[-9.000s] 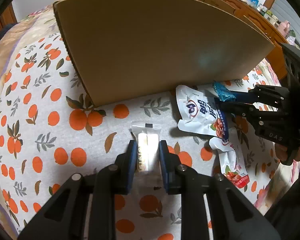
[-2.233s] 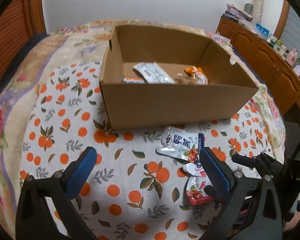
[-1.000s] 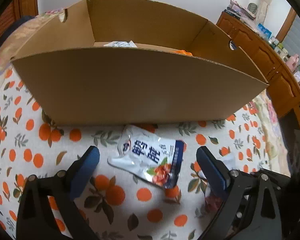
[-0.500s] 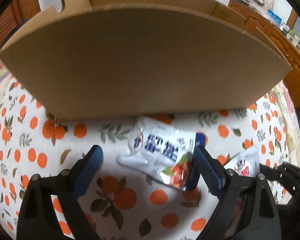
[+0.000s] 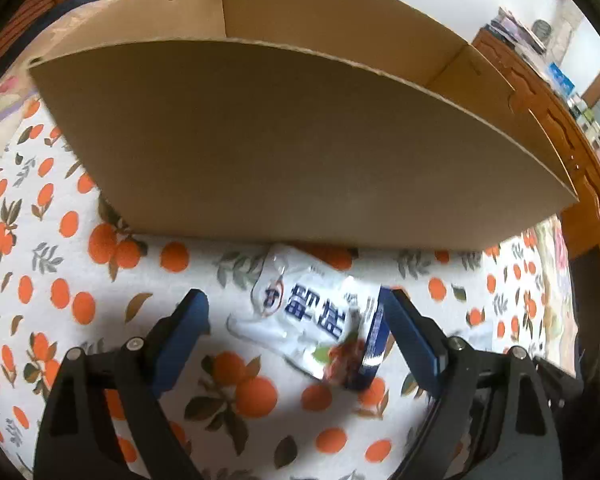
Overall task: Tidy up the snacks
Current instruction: 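Close the right tool on one white duck-neck packet while the left tool grasps the other, then lift both duck-neck packets and carry them over the cardboard box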
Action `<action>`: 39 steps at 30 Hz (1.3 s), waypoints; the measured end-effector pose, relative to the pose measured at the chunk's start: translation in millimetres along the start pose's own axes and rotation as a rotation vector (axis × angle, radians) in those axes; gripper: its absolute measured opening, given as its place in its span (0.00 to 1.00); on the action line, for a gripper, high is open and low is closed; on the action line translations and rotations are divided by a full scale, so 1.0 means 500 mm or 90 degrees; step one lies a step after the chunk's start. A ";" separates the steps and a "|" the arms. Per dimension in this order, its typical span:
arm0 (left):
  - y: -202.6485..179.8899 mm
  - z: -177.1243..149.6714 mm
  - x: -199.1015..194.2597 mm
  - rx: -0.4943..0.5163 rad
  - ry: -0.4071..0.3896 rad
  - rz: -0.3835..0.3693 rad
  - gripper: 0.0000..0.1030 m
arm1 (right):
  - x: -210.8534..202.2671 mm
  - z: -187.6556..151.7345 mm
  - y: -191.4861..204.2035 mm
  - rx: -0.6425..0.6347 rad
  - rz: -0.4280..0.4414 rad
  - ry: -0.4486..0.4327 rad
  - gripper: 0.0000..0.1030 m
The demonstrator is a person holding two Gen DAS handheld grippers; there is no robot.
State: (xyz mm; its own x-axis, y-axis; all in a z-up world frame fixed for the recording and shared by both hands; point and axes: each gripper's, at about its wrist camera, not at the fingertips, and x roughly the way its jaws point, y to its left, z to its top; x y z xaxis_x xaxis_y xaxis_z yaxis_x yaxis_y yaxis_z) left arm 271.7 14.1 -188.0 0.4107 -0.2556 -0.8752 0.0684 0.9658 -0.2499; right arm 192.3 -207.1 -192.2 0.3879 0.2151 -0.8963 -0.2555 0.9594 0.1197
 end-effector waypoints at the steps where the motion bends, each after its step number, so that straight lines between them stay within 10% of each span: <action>1: -0.001 0.001 0.008 0.004 0.000 0.000 0.87 | 0.000 -0.001 0.003 -0.003 -0.002 -0.001 0.48; 11: -0.044 -0.005 0.023 0.098 -0.013 0.057 0.49 | 0.005 -0.002 0.019 -0.030 -0.013 0.004 0.49; 39: -0.122 -0.013 -0.089 0.154 -0.029 -0.047 0.18 | -0.013 0.005 -0.002 0.001 0.042 0.003 0.36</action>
State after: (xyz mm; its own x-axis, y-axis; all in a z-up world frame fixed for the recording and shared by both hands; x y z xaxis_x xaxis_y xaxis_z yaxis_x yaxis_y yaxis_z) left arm 243.1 -33.4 -136.6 0.4364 -0.3287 -0.8376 0.3124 0.9283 -0.2016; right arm 192.2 -208.8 -185.2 0.3661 0.2771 -0.8884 -0.2793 0.9433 0.1792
